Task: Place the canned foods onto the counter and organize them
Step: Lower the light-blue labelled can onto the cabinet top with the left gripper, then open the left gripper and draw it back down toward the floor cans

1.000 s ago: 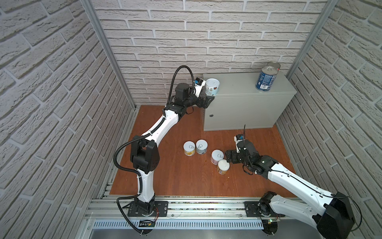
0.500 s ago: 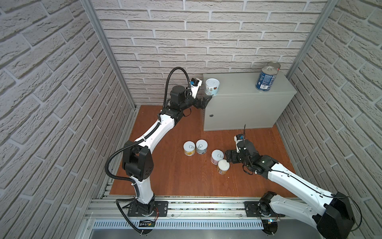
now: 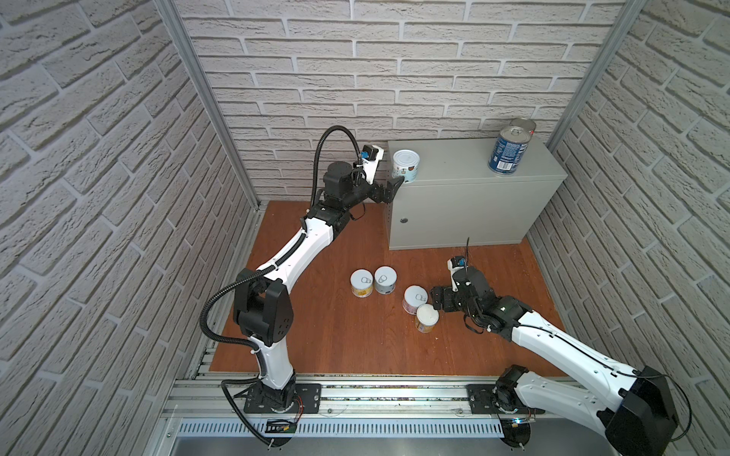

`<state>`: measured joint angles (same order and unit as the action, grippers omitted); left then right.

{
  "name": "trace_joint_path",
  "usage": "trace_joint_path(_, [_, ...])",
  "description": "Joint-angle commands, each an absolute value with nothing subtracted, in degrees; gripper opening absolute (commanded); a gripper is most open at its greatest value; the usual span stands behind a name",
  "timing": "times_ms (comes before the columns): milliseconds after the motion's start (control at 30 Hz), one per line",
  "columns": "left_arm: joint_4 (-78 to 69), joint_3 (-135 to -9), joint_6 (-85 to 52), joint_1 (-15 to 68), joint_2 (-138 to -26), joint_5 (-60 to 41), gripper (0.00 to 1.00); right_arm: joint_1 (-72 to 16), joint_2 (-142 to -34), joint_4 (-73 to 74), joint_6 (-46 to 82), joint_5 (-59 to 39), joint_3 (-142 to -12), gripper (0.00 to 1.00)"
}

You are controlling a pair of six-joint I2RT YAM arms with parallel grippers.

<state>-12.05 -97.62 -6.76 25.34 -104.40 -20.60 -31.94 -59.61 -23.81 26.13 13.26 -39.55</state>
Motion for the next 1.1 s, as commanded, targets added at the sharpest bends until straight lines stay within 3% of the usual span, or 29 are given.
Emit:
trace_joint_path(0, [-14.4, -101.0, -5.0, 25.0, -106.9, -18.0, 0.98, -31.6, -58.7, -23.9, 26.2, 13.8, -41.1, 0.93])
trace_joint_path(700, [4.4, -132.7, -1.8, 24.5, -125.3, -24.0, 0.98, -31.6, -57.5, -25.4, 26.3, 14.3, -41.3, 0.93])
trace_joint_path(833, [2.1, -124.0, -1.3, 24.9, -118.7, -23.9, 0.98, -31.6, -56.8, -26.1, 25.6, 13.1, -41.6, 0.93])
trace_joint_path(1067, [-7.3, -99.8, 0.8, 27.8, -101.2, -13.9, 0.98, -31.6, -54.8, -26.9, 24.6, 11.0, -41.6, 0.93])
